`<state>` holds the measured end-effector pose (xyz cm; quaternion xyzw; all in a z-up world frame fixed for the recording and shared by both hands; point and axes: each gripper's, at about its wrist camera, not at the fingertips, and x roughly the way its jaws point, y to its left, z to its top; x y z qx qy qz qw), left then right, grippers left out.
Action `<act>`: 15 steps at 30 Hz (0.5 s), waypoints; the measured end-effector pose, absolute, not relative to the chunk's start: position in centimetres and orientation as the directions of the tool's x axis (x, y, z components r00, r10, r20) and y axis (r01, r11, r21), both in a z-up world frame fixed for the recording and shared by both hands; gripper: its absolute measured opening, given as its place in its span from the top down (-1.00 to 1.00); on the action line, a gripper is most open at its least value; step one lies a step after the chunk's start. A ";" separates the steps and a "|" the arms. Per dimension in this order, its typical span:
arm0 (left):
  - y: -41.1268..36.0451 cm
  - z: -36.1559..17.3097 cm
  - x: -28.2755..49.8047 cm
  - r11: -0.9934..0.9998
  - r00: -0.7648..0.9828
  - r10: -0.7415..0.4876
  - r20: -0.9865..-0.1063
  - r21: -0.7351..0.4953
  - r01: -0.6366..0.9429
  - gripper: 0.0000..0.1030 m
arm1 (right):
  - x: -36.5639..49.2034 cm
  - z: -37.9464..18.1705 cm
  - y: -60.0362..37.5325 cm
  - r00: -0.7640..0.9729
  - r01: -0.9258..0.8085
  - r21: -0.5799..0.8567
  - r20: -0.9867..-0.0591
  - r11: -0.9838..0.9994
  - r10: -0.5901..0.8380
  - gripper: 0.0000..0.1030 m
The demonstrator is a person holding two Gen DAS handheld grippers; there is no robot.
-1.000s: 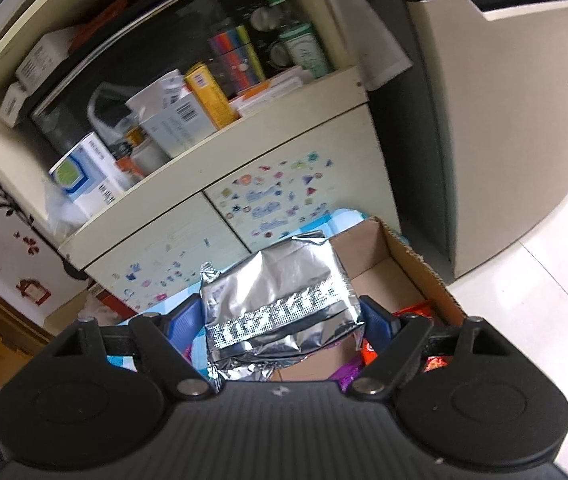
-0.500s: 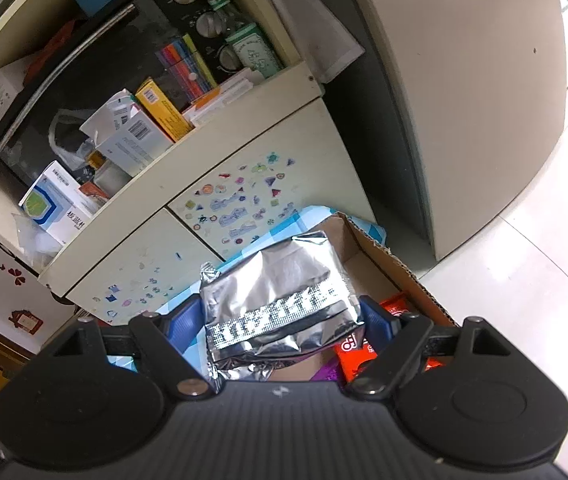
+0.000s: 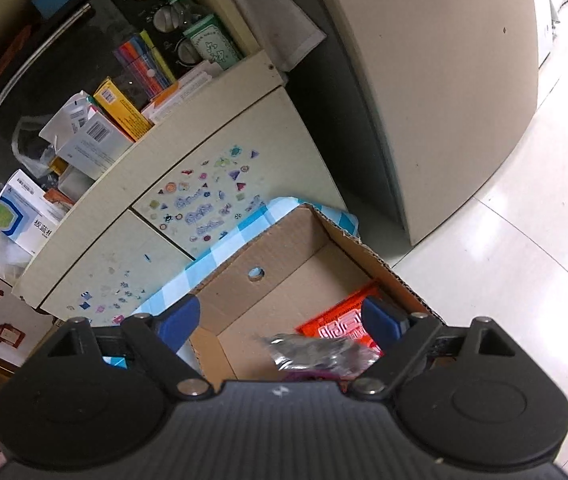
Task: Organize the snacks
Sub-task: 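Open both tools to drop the silver pack and pink bag into the box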
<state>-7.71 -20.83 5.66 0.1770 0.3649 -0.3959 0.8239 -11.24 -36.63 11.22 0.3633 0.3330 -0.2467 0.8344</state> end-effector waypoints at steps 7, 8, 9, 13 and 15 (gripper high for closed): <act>-20.6 5.3 -7.4 0.649 0.436 -0.480 -0.761 0.026 0.760 -0.98 | -10.9 11.3 -36.4 0.660 0.642 0.440 -0.734 0.628 -0.159 -0.71; -20.6 5.3 -7.4 0.650 0.437 -0.479 -0.761 0.027 0.760 -0.98 | -10.8 11.3 -36.3 0.661 0.638 0.439 -0.734 0.632 -0.158 -0.71; -20.6 5.4 -7.5 0.651 0.439 -0.478 -0.761 0.029 0.759 -0.98 | -10.8 11.3 -36.2 0.661 0.636 0.437 -0.733 0.636 -0.157 -0.71; -20.4 5.4 -7.5 0.655 0.448 -0.471 -0.760 0.039 0.755 -0.98 | -10.6 11.3 -36.0 0.661 0.631 0.432 -0.734 0.644 -0.156 -0.71; -20.2 5.5 -7.5 0.657 0.453 -0.468 -0.759 0.045 0.753 -0.98 | -10.4 11.3 -35.8 0.660 0.629 0.430 -0.735 0.648 -0.154 -0.71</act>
